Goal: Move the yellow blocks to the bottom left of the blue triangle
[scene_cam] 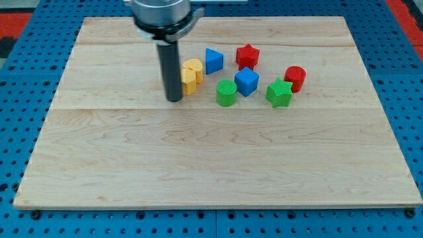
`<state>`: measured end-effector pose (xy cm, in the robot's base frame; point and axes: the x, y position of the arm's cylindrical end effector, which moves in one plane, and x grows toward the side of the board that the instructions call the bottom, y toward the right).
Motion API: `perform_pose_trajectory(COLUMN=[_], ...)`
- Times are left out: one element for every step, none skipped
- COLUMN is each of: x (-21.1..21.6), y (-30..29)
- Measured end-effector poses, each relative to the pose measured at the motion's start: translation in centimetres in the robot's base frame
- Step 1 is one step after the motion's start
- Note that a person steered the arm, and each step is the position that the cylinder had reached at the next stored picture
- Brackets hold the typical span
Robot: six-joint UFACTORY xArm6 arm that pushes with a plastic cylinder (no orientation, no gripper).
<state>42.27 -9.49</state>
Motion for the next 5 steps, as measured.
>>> perform_pose_trajectory(x=[-1.8,-4.3,-2.8,-0.8,0.9], y=[-4.0,-2.1,1.3,2.2,0.8])
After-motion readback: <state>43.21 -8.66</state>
